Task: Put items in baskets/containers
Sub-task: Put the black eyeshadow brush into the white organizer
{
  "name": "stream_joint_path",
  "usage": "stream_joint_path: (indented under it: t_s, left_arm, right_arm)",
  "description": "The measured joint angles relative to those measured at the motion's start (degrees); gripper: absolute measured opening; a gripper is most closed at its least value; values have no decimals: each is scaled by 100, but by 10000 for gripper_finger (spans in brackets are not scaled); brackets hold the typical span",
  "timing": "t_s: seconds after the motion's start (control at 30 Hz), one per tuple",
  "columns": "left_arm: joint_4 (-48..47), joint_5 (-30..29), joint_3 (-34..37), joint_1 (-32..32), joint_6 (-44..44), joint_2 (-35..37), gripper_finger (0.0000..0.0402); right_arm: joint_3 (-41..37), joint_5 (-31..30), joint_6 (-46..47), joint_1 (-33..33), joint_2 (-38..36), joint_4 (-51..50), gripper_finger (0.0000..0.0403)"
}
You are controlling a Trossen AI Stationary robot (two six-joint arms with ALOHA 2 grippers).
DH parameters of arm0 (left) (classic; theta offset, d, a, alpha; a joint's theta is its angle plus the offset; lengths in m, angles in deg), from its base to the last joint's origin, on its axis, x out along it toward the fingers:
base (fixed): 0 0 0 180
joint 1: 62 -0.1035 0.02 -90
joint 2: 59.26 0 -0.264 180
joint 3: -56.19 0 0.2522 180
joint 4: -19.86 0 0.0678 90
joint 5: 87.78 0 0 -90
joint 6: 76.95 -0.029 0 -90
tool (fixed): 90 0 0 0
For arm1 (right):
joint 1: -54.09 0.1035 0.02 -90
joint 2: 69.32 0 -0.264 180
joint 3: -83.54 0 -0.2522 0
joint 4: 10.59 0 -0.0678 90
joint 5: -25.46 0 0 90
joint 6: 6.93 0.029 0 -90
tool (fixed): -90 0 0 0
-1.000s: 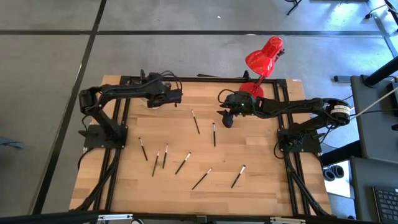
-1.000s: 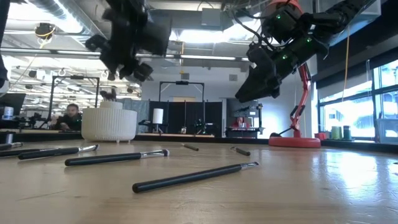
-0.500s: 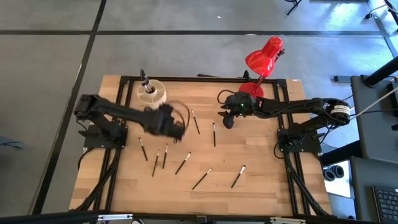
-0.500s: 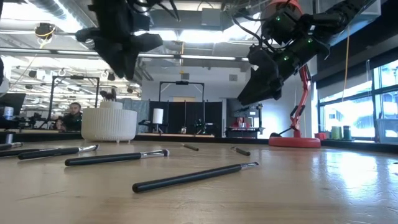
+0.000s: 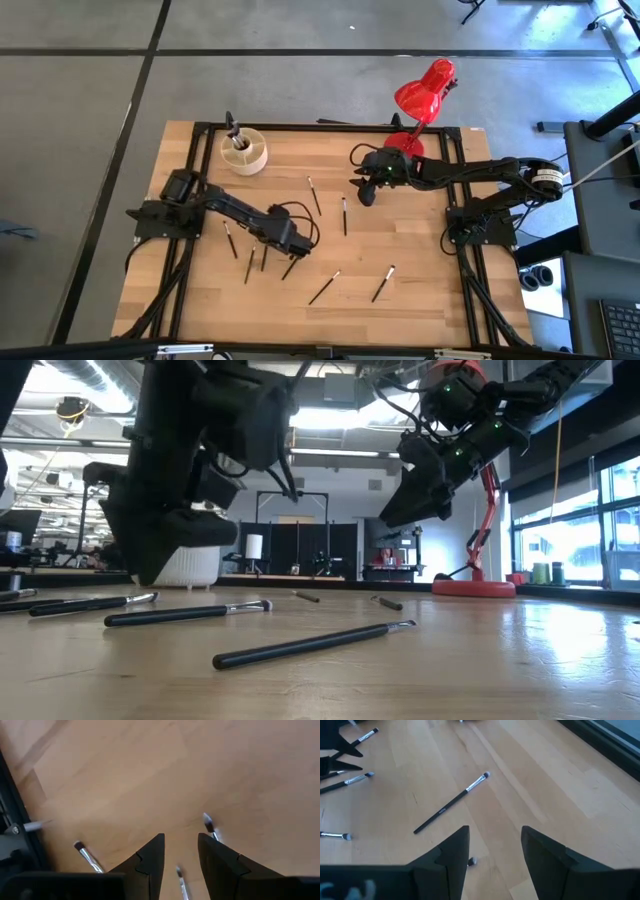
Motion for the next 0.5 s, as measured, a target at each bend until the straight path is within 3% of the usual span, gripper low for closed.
stream_joint_path:
  t_s: [0.5]
  left_arm:
    - [564, -305, -11, -69, -160, 98, 113]
  right_arm:
    - [0, -2, 16, 0, 0, -6, 179]
